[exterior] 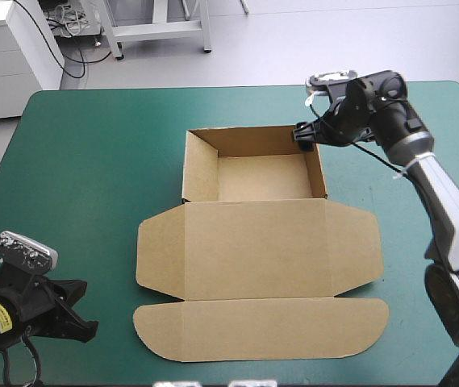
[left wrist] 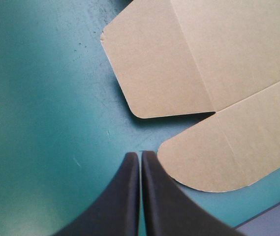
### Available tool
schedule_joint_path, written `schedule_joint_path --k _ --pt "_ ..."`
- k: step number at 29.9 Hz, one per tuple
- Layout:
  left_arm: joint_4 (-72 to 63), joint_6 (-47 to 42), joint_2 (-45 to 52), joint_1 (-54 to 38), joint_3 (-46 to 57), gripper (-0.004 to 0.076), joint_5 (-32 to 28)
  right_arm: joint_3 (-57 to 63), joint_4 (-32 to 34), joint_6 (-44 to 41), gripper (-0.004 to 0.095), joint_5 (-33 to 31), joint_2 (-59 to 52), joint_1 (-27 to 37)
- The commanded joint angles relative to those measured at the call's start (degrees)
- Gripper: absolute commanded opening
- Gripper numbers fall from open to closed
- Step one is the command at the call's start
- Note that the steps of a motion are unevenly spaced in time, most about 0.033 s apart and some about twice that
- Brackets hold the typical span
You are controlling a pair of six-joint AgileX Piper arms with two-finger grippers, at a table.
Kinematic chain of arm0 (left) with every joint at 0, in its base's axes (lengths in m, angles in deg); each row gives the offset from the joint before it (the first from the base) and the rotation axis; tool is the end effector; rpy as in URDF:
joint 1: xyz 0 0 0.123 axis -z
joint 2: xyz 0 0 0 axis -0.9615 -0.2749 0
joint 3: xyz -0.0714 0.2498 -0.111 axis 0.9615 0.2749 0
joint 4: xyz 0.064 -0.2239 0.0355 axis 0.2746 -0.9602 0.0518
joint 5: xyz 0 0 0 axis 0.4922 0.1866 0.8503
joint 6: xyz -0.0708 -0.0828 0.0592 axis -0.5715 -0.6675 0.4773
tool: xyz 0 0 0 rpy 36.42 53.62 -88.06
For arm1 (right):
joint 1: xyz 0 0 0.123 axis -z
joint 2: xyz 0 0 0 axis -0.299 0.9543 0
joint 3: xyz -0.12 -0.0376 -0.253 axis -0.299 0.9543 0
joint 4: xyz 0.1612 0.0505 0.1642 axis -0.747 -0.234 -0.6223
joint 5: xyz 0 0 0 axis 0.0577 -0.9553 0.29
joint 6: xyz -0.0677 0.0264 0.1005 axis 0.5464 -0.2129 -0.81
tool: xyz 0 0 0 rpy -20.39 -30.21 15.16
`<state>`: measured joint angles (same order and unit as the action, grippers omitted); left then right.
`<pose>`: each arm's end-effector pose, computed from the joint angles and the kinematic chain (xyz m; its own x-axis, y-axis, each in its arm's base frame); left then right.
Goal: Fold the box
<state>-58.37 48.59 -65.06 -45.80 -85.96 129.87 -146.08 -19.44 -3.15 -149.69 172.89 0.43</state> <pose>0.0704 -0.0378 0.3379 -0.6650 0.2947 -0.6863 0.4372 0.8986 -0.0379 0.3714 0.1084 0.3567 -0.8118 -0.1831 -0.5545 -0.2221 0.9750 0.0032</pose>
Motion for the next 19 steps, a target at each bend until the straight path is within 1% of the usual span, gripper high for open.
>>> schedule_joint_path --k 1,5,19 --pt "0.0 -0.2 -0.3 0.31 -1.18 -0.0008 -3.11 -3.18 0.94 0.65 0.0906 1.08 -8.75 0.01" --pt "0.0 -0.2 -0.3 0.31 -1.18 -0.0008 -3.11 -3.27 3.67 0.49 0.0906 1.08 -12.81 0.01" --pt "-0.33 -0.2 -0.3 0.31 -1.18 -0.0008 -3.0 -3.27 3.62 -0.86 0.0905 1.08 -16.14 0.01"
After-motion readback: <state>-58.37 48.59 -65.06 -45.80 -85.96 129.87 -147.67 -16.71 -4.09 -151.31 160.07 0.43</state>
